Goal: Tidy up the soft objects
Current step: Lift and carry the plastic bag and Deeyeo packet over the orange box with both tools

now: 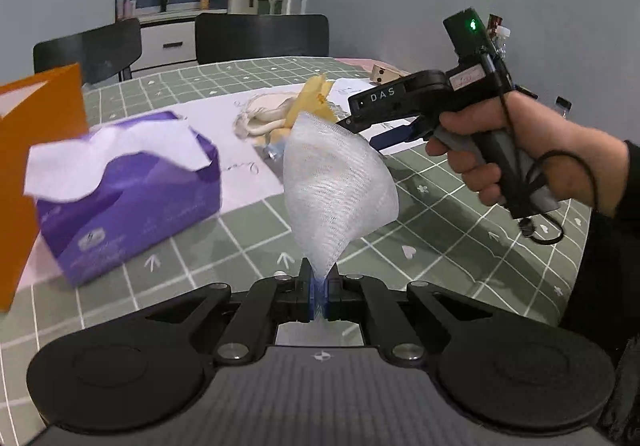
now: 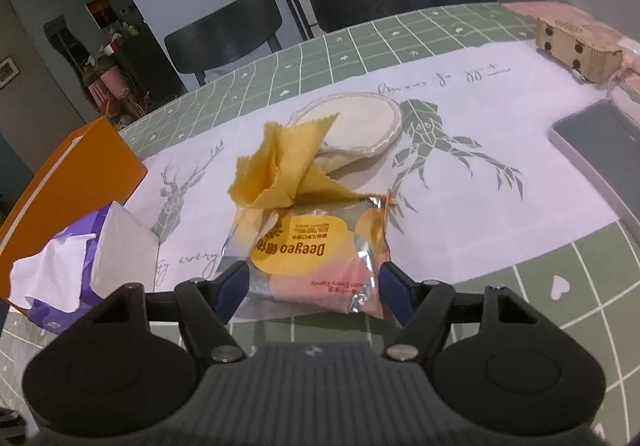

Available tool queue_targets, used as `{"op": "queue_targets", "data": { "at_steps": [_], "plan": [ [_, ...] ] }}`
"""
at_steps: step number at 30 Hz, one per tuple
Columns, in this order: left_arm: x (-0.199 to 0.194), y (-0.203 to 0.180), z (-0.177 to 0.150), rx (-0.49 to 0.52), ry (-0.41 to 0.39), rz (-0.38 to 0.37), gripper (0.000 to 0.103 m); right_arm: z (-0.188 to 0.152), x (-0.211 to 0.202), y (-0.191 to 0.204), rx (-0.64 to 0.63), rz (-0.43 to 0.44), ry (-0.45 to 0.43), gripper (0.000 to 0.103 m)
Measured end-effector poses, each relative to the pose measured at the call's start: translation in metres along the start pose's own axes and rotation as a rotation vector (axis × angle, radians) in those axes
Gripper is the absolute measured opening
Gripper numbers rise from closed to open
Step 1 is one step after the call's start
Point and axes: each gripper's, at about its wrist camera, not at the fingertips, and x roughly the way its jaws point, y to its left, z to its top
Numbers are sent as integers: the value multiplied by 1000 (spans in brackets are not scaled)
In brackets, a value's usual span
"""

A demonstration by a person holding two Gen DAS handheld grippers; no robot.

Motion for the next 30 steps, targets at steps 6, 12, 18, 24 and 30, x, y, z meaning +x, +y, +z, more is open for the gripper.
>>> {"op": "queue_targets", "data": {
  "at_steps": [6,12,18,24,30],
  "plan": [
    [-11,6,-7,-18,-13,20,4,8,-4,4,56,225,172,65],
    [-19,13,-12,-21,-16,21,4,9,-30,48,-219,41,14,84],
    [-23,22,-19,-54,-17,17,4,-13,-8,74,-380,23,5,82],
    [-30,27,-22,-61,-13,31,5,-1,6,97,-561,33,-48,82],
    [-42,35,-27,-82,-12,43,5,17,56,96,-608,14,44,81]
  ]
}}
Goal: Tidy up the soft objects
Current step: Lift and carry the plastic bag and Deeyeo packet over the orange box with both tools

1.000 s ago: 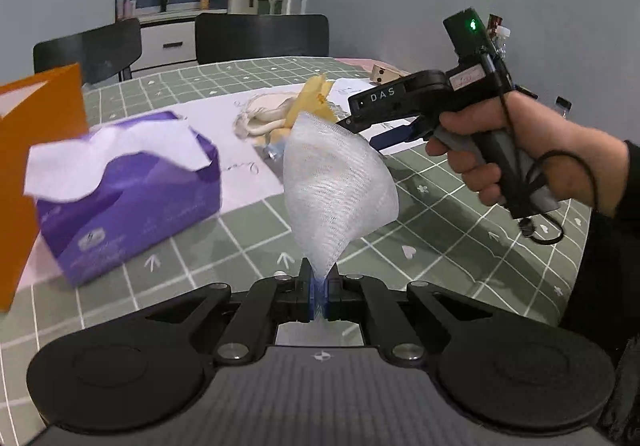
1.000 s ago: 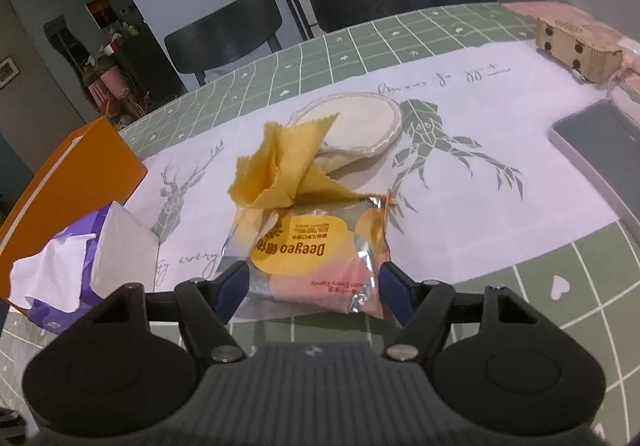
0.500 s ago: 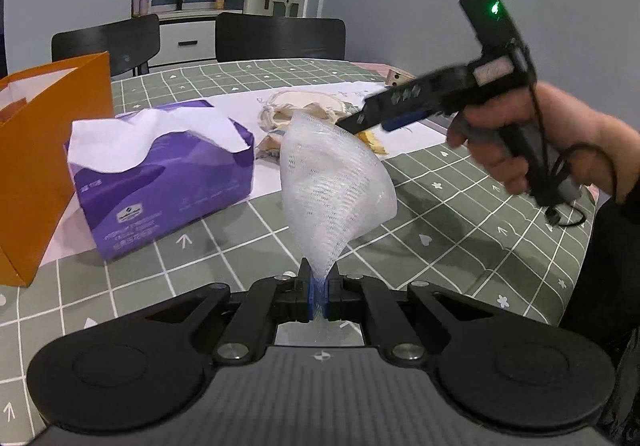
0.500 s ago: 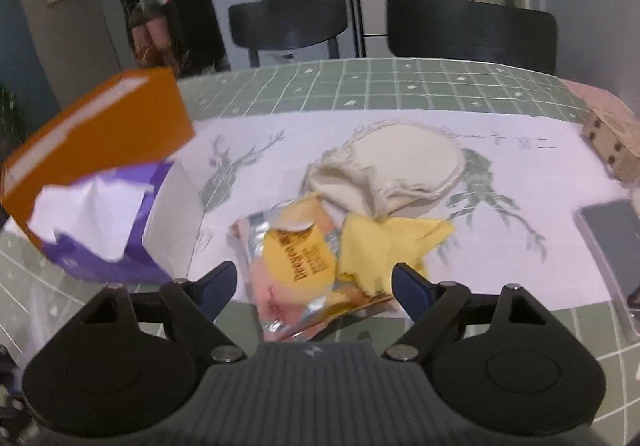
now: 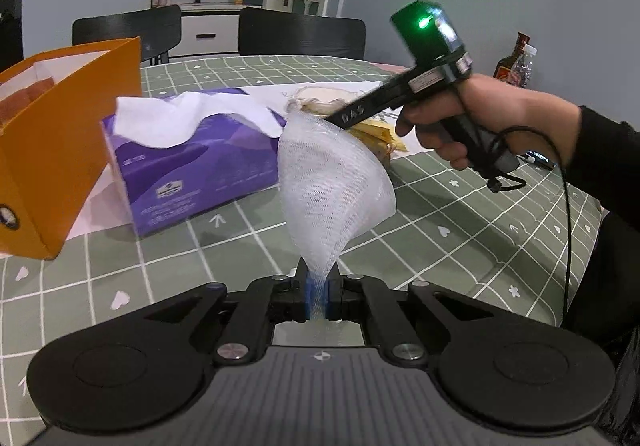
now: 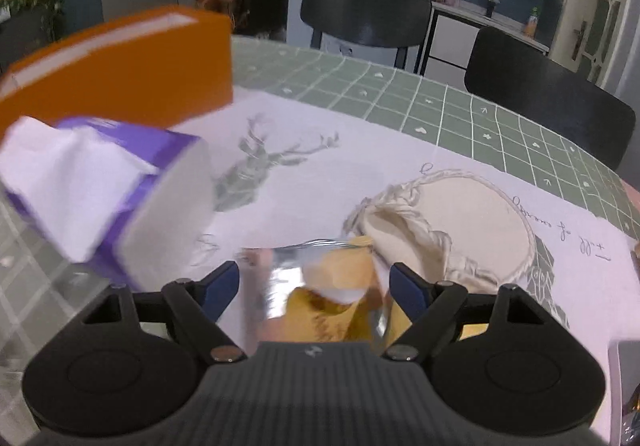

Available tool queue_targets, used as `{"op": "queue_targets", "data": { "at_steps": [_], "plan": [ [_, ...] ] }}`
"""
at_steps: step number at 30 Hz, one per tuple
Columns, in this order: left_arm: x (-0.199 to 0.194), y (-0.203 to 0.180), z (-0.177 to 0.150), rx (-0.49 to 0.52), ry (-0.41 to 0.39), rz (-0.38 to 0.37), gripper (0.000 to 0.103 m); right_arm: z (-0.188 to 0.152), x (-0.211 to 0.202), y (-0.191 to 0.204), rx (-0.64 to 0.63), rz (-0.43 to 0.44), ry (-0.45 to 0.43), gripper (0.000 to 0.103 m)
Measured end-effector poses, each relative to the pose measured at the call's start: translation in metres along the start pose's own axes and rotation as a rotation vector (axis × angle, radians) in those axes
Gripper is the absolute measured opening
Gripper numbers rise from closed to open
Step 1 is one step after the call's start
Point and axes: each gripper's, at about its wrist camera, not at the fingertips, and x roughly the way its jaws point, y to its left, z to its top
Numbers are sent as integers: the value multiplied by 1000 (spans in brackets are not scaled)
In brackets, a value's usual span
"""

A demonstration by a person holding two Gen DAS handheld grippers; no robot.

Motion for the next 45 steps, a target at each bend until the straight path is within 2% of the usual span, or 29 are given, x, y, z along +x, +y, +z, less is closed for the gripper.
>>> {"op": "queue_targets", "data": {
  "at_steps": [3,4,5,6,7,10,17,26,29,38,45],
  "plan": [
    [-6,6,-2,-15,-4,1,5,-6,18,-3,-10,15,74,79],
    [-7,8,-2,-21,-5,0,5,-10,19,-3,-10,24,69,78],
    [-7,10,-2,-27,-6,0,5,-13,19,-4,-2,43,63,76],
    [-8,12,-2,-33,-8,-1,5,-15,18,-4,-6,54,62,67],
    [-8,13,-2,-37,-11,-1,5,-15,15,-3,-23,60,62,63],
    [-10,14,-2,-43,-17,0,5,-14,11,1,-51,71,75,58],
    [-24,16,-3,-48,-39,2,5,-5,-7,2,-24,70,65,57],
    [-49,27,0,-46,-64,10,5,15,-61,13,9,47,-2,57],
    [-58,33,5,-40,-75,20,5,17,-83,27,-9,45,-20,57],
    [-90,57,23,-13,-137,47,5,33,-134,87,-114,129,-76,57],
    [-119,88,40,41,-170,153,5,61,-149,133,-185,147,-137,57]
  ]
}}
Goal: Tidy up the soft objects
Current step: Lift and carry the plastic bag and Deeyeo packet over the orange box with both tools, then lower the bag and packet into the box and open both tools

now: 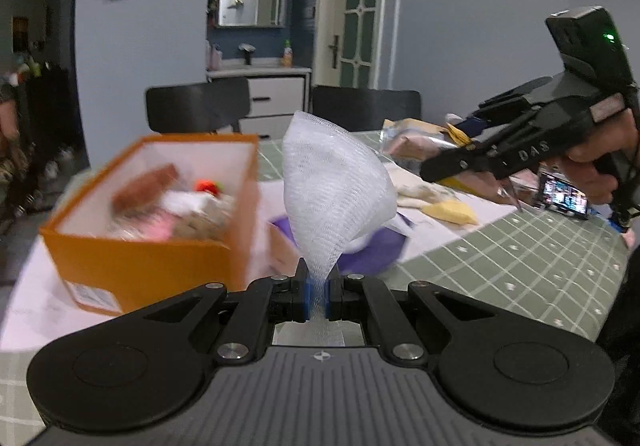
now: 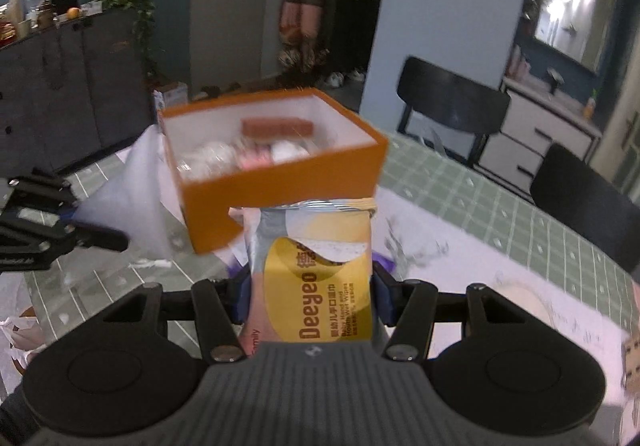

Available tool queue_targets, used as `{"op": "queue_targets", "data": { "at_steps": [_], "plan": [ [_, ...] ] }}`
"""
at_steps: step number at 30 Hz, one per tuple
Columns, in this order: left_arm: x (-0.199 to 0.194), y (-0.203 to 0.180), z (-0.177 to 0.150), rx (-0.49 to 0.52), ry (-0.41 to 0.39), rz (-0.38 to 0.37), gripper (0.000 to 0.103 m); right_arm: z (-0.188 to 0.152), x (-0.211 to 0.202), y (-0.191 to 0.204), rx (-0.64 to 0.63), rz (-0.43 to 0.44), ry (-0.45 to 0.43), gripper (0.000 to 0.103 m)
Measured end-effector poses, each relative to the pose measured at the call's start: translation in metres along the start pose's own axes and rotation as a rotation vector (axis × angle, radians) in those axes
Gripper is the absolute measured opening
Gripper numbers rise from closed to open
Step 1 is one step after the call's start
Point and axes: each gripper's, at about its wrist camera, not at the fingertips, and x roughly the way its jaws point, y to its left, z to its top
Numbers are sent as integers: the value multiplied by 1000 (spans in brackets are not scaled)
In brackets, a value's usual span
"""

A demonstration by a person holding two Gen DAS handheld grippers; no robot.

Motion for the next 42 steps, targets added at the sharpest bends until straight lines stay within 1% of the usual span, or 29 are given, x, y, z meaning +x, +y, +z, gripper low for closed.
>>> {"op": "queue_targets", "data": {
  "at_steps": [4,8,12,15,19,24,28,31,36,39,42],
  "plan": [
    [-6,23,24,6,-12,40,5,24,5,19,4,-4,-24,57],
    [-4,46,52,-14,-8,29,5,53,13,33,17,-6,-52,57],
    [8,67,74,-32,19,27,5,81,27,47,25,-21,-68,57],
    [19,80,83,-47,36,35,5,101,41,50,48,-35,-73,57],
    [39,100,91,-107,63,35,5,125,65,51,88,-52,-70,57],
    [67,126,89,-163,116,41,5,149,101,52,118,-79,-45,57],
    [87,145,81,-216,153,36,5,161,132,56,118,-107,-9,57],
    [99,155,75,-240,178,30,5,164,154,55,130,-122,15,57],
    [118,168,68,-268,222,43,5,166,185,51,159,-137,44,57],
    [127,173,63,-281,242,46,5,167,202,52,159,-143,54,57],
    [136,176,59,-288,270,51,5,167,218,57,134,-155,69,57]
  ]
}}
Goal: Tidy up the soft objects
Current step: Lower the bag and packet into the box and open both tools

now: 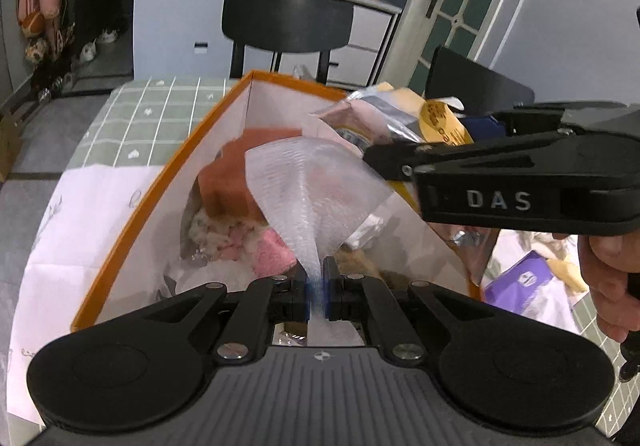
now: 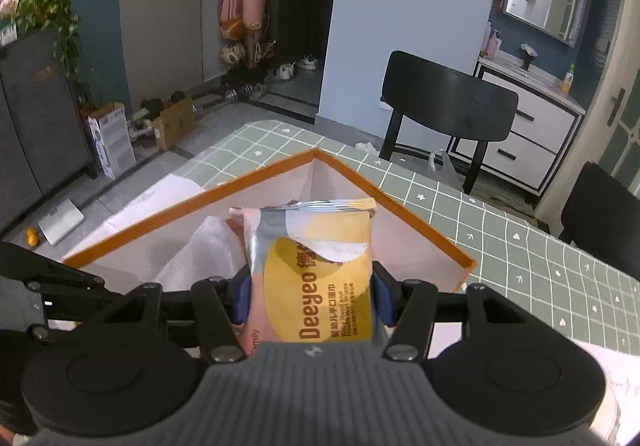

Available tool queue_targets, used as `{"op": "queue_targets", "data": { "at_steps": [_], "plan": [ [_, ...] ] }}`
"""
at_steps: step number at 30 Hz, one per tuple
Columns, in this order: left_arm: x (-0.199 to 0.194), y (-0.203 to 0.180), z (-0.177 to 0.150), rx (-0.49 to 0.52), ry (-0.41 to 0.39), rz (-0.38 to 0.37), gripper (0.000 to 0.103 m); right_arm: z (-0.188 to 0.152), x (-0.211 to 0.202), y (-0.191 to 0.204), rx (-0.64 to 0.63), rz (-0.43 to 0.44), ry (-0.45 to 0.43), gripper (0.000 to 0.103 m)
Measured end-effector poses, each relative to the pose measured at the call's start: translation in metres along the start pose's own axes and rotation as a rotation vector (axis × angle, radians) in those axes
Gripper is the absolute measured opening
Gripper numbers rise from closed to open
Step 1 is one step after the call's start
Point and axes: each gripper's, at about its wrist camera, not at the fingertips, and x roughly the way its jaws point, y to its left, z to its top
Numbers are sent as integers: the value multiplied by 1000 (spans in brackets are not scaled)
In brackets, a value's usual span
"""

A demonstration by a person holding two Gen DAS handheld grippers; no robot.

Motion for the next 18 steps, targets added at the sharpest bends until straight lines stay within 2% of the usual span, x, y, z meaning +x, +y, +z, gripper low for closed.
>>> {"op": "queue_targets", "data": {
  "at_steps": [9,18],
  "plan": [
    [18,3,-8,9,50,28,5,-6,41,9,-37,-16,61,57],
    [26,0,-14,33,79,22,8,-11,65,12,-58,-26,114,57]
  ]
}}
